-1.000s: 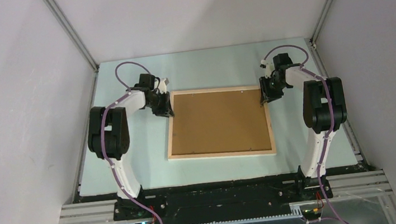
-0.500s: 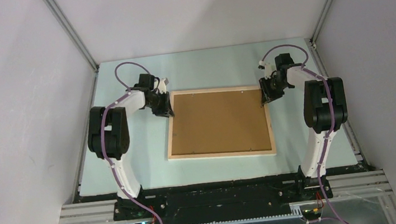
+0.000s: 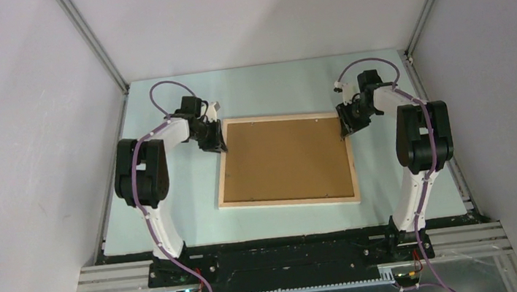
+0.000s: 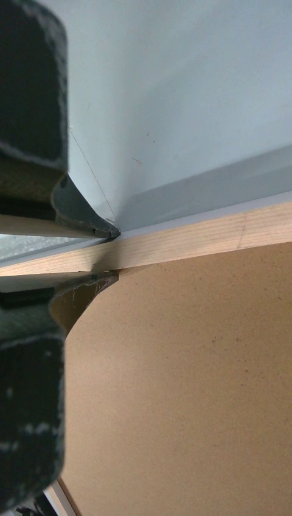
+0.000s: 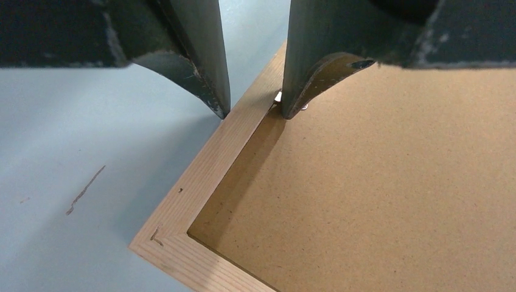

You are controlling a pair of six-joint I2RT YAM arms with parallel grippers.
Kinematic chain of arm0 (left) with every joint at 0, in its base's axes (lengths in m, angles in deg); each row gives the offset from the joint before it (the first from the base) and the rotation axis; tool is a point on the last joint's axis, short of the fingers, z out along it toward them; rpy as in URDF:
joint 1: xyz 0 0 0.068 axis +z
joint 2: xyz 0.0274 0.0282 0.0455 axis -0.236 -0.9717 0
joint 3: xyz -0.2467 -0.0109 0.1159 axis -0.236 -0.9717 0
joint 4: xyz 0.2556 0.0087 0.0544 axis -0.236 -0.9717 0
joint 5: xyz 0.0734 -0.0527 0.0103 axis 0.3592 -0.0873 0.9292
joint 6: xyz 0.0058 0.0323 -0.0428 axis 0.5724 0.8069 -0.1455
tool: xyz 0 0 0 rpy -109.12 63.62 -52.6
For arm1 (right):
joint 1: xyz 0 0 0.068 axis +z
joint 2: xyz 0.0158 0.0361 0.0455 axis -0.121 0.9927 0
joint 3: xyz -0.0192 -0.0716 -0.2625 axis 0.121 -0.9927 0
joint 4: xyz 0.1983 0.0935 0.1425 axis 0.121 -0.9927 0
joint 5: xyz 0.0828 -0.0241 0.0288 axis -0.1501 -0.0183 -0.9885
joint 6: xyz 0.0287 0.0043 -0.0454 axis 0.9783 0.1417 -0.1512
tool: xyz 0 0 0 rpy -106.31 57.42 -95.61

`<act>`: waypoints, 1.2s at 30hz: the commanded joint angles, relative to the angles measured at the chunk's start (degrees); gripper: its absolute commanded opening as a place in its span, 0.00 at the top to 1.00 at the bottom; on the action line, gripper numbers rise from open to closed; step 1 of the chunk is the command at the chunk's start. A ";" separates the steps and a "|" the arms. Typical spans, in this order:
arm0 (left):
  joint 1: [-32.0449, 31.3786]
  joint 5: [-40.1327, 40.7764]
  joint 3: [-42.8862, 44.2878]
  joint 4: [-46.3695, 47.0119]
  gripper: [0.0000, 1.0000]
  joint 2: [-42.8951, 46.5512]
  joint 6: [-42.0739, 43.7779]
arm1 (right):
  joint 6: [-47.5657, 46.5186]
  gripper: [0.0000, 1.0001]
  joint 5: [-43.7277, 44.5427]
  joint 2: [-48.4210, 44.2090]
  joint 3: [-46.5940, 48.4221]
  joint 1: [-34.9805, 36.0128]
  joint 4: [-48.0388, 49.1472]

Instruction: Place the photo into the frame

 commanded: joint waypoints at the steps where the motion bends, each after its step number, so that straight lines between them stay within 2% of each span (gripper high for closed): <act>1: -0.41 -1.90 -0.39 -1.16 1.00 -2.23 0.40 | -3.65 0.58 2.54 -0.50 0.01 1.76 -5.00; 12: -0.37 -1.99 -0.37 -1.18 1.00 -2.27 0.40 | -4.76 0.55 3.05 -0.65 0.05 1.68 -4.83; 23: -0.42 -2.07 -0.35 -1.29 1.00 -2.36 0.40 | 6.57 0.50 -2.62 2.70 4.29 -3.01 -6.13; 36: -0.29 -2.15 -0.26 -1.29 1.00 -2.44 0.40 | 5.66 0.51 -0.71 2.34 3.20 -1.91 -5.73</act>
